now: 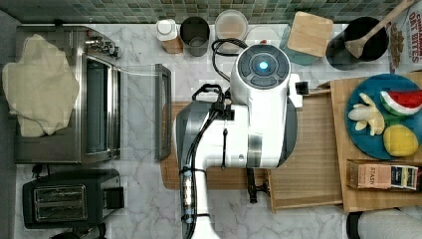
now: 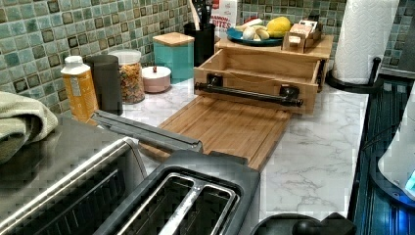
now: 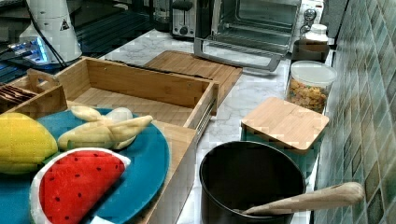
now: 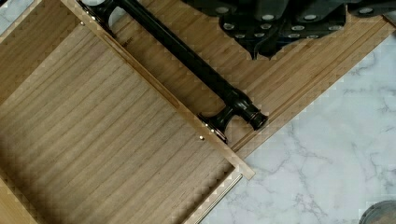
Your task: Close the drawer.
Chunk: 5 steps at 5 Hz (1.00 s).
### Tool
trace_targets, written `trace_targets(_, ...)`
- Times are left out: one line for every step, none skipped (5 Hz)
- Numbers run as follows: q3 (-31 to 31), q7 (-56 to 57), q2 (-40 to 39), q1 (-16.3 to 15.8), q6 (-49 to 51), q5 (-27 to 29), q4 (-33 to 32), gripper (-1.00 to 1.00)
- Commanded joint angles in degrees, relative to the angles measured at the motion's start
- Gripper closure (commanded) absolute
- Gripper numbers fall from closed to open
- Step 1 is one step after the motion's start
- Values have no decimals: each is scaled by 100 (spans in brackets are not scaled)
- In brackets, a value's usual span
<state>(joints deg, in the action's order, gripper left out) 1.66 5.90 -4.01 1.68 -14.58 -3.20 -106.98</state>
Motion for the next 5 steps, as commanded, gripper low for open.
trace_targets(-4, 0, 0, 4, 1, -29, -11, 100)
trace_targets(-102, 34, 103, -94, 159, 89, -99, 100)
trace_targets(-291, 674, 508, -225, -163, 439, -635, 100)
trace_targets(-476, 1201, 899, -469, -485, 409, -1259, 100)
trace_targets(-463, 1987, 1302, -529, -1068, 812, -2088, 100)
